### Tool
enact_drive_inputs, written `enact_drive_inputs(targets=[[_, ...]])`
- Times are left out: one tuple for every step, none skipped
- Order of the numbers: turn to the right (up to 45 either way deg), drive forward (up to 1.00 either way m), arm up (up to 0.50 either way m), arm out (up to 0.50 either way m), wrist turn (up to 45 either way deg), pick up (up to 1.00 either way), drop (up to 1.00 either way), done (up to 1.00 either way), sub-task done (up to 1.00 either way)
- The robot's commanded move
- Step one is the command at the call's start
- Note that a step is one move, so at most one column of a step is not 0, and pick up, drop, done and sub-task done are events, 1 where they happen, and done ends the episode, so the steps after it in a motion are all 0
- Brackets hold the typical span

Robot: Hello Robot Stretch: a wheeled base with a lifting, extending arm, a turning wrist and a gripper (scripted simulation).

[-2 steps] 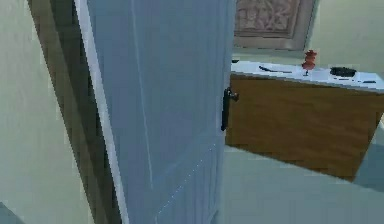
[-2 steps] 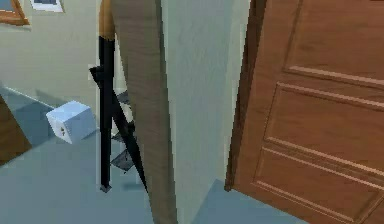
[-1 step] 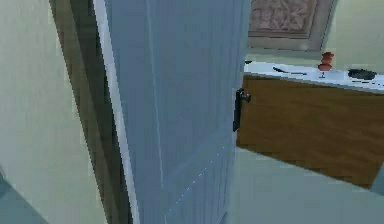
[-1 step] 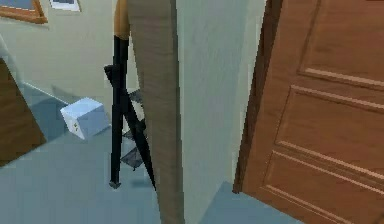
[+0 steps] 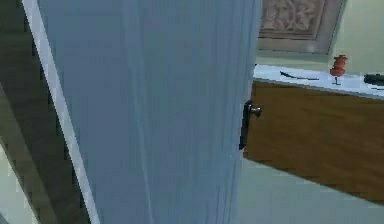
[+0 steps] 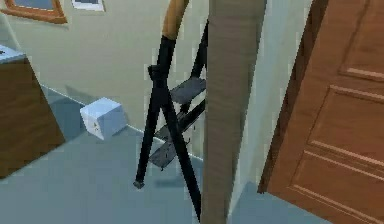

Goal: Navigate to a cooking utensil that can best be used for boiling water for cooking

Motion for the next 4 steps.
enact_drive_inputs(targets=[[36.0, 0.0, 0.0, 0.0, 0.0, 0.0, 0.0, 0.0, 0.0], [0.0, 1.0, 0.0, 0.0, 0.0, 0.0, 0.0, 0.0, 0.0], [3.0, 0.0, 0.0, 0.0, 0.0, 0.0, 0.0, 0.0, 0.0], [0.0, 0.5, 0.0, 0.0, 0.0, 0.0, 0.0, 0.0, 0.0]])
